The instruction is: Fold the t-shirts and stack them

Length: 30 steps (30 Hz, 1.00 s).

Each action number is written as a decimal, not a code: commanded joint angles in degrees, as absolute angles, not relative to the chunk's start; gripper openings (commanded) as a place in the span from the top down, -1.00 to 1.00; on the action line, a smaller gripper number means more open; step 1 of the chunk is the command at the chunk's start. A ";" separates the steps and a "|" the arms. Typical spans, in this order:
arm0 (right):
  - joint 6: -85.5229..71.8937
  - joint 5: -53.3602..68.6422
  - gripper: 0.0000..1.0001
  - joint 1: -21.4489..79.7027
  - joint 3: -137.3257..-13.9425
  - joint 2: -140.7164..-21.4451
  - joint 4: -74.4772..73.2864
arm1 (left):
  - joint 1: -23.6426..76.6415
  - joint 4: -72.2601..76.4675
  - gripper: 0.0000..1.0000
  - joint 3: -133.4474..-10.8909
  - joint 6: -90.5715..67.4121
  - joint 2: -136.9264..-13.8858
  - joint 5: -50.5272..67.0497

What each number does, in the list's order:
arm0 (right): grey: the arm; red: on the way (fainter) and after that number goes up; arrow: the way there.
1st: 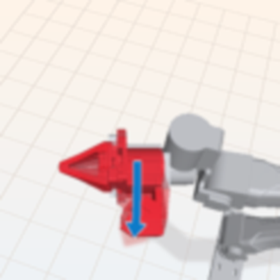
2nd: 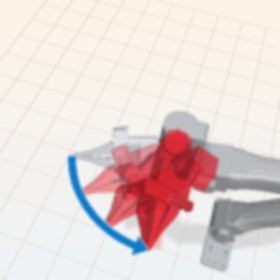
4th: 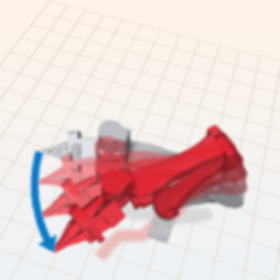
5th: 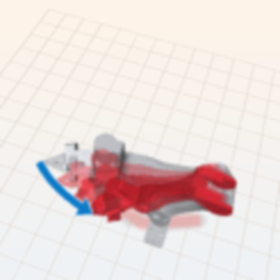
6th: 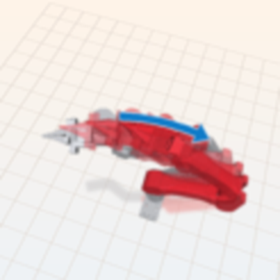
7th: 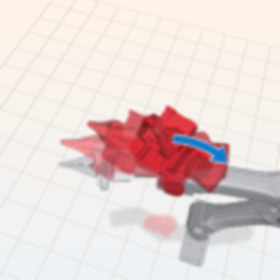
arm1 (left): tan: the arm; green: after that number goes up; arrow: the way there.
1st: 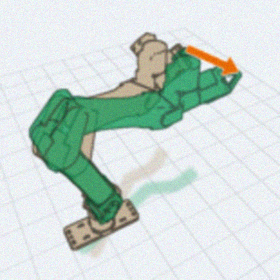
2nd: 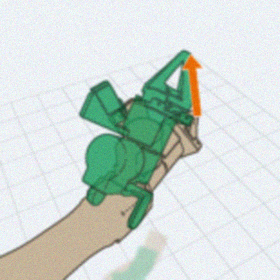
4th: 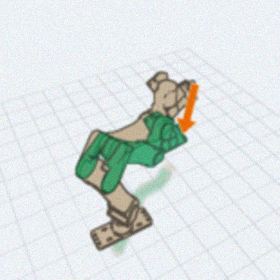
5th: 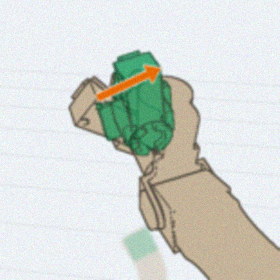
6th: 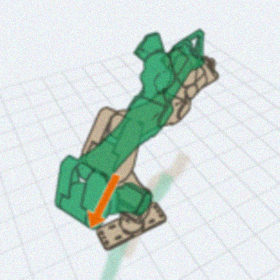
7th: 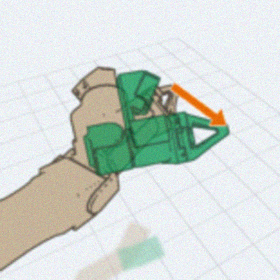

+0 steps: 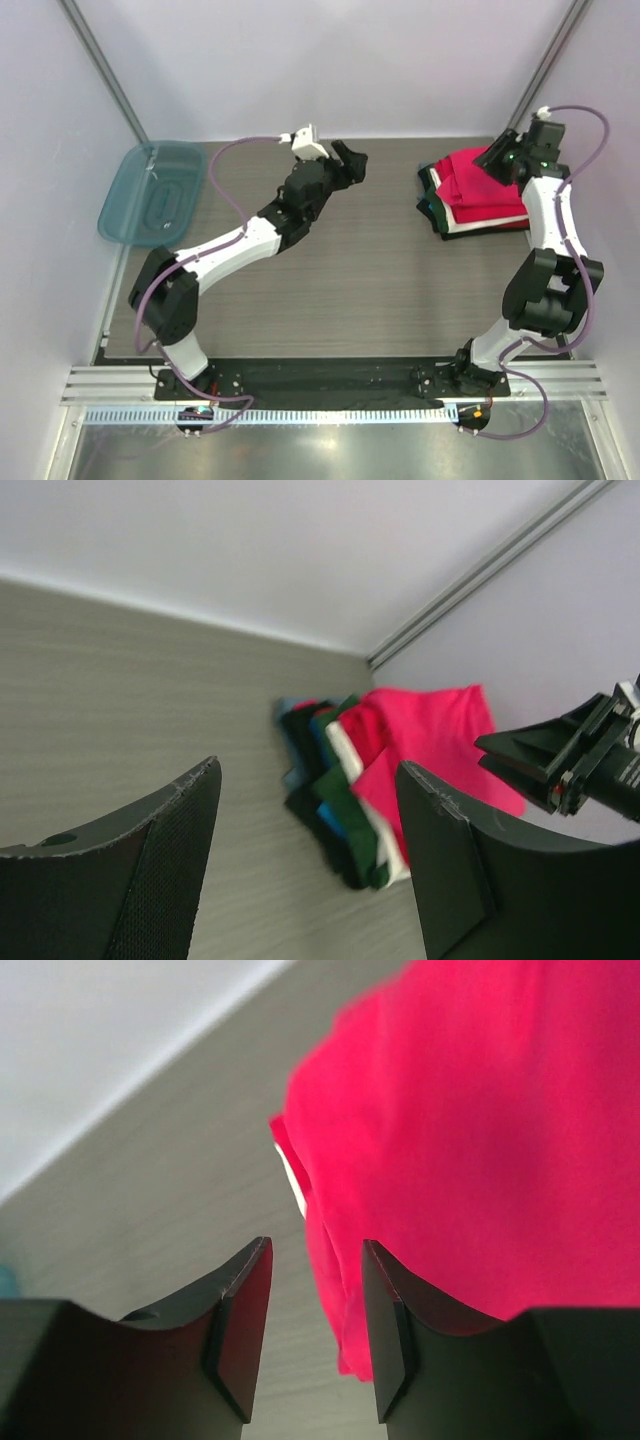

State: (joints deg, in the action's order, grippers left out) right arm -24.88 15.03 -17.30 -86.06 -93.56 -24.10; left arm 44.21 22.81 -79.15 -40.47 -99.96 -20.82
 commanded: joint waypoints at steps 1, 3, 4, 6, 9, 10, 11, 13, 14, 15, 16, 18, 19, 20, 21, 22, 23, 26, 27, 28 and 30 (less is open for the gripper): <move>-22.51 10.03 0.06 -13.72 -83.32 -91.41 -25.48 | 44.03 17.50 -0.43 -73.41 -39.29 -93.44 -21.88; -21.01 6.25 0.13 -11.17 -83.06 -91.58 -26.80 | 44.03 15.13 -0.45 -70.59 -39.29 -90.28 -21.62; -19.61 4.85 0.14 -10.29 -83.32 -91.76 -28.11 | 44.03 14.16 -0.46 -69.88 -39.03 -89.39 -21.27; -18.46 0.72 0.16 -8.01 -83.76 -92.37 -29.70 | 43.95 11.18 -0.46 -67.78 -38.85 -86.85 -21.18; -17.14 -6.99 0.10 -4.93 -84.46 -93.07 -32.78 | 43.95 9.15 -0.46 -64.62 -38.76 -84.73 -21.18; -17.05 -8.95 0.10 -4.40 -84.38 -93.08 -33.48 | 43.95 8.79 -0.47 -63.82 -38.59 -83.42 -21.09; -16.96 -10.97 0.10 -3.87 -83.50 -92.90 -33.57 | 43.95 8.70 -0.47 -63.11 -38.50 -82.89 -21.01; -17.05 -13.97 0.11 -3.60 -82.45 -92.29 -33.49 | 43.95 8.26 -0.47 -61.27 -38.15 -81.75 -20.83; -17.14 -14.67 0.13 -3.60 -81.75 -92.20 -33.40 | 44.03 8.00 -0.47 -60.91 -37.97 -81.39 -20.74; -16.96 -15.20 0.17 -3.60 -81.65 -92.20 -33.31 | 43.95 6.95 -0.47 -60.56 -37.36 -81.21 -20.74; -16.88 -14.94 0.19 -3.60 -81.48 -92.11 -33.22 | 43.95 6.25 -0.47 -60.47 -37.09 -80.86 -20.83; -16.61 -13.98 0.24 -3.60 -81.47 -92.28 -33.22 | 43.95 4.32 -0.47 -60.03 -36.22 -79.90 -20.92; -16.70 -14.15 0.24 -3.60 -81.47 -92.29 -33.22 | 44.03 3.96 -0.47 -59.59 -35.95 -79.89 -20.83; -16.70 -14.50 0.24 -3.60 -81.39 -92.55 -33.31 | 43.95 3.61 -0.48 -59.24 -35.69 -79.02 -20.92; -16.61 -14.76 0.25 -3.60 -81.30 -92.72 -33.31 | 43.95 3.34 -0.48 -58.11 -35.34 -78.67 -21.09; -16.44 -14.77 0.24 -3.60 -81.30 -92.81 -33.75 | 44.03 3.25 -0.48 -57.49 -35.25 -78.14 -21.62; -16.44 -14.33 0.21 -3.60 -80.78 -92.81 -33.92 | 44.03 3.25 -0.48 -56.87 -35.33 -77.26 -21.97; -15.82 -12.05 -0.14 -3.34 -79.11 -92.46 -33.84 | 43.95 3.78 -0.49 -55.11 -35.51 -76.29 -22.15; -15.39 -12.30 -0.17 -2.99 -78.84 -92.29 -33.75 | 43.95 3.78 -0.49 -54.93 -35.51 -76.20 -21.97; -15.21 -12.74 -0.17 -2.64 -78.58 -92.29 -33.75 | 44.03 3.69 -0.49 -55.02 -35.33 -76.11 -21.80; -14.85 -15.55 0.05 -1.76 -78.14 -92.55 -34.19 | 44.03 3.43 -0.49 -55.37 -35.16 -76.11 -21.53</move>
